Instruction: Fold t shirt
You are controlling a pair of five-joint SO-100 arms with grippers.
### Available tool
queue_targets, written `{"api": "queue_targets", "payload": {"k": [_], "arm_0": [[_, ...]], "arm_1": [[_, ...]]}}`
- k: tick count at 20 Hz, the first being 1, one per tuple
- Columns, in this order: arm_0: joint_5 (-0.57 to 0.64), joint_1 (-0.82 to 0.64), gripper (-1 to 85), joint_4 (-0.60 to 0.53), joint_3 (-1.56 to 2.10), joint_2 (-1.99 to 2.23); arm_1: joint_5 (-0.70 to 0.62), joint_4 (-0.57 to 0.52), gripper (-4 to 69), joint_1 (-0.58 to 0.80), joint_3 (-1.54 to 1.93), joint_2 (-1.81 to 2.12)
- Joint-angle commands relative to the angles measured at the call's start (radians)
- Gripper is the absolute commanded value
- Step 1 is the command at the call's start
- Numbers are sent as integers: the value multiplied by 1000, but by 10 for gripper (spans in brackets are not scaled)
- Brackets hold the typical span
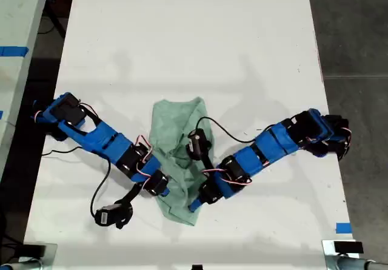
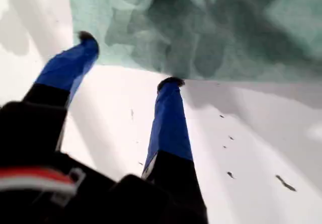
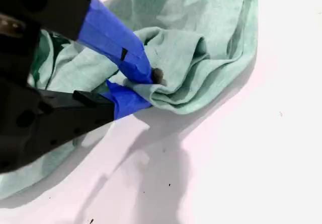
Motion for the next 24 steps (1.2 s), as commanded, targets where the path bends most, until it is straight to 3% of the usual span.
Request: {"api": "queue_targets", "payload": {"k": [1, 3, 4, 5, 7, 10, 14, 18, 19, 22, 24], "arm_0": [[18, 3, -2, -20, -44, 54], [23, 0, -2, -31, -44, 51], [23, 0, -2, -34, -44, 49], [23, 3, -2, -35, -44, 49], [20, 9, -2, -31, -44, 49], [18, 11, -2, -26, -44, 49], [21, 9, -2, -25, -44, 51], [21, 11, -2, -21, -44, 52], [20, 11, -2, -21, -44, 52], [20, 9, -2, -23, -44, 52], [23, 6, -2, -26, -44, 52]], "arm_1": [[11, -153, 349, -37, -25, 8], [12, -232, 327, -29, -28, -84], [20, -261, 242, -25, -28, -129], [28, -270, 207, -18, -31, -170], [35, -235, 231, -12, -31, -202], [60, -67, 187, -3, -32, -160], [110, 253, 194, 31, -34, -95], [101, 388, 188, 52, -35, -89], [91, 393, 194, 54, -37, -91], [2, 227, 216, 31, -44, -57], [54, 250, 238, 26, -43, -49]]}}
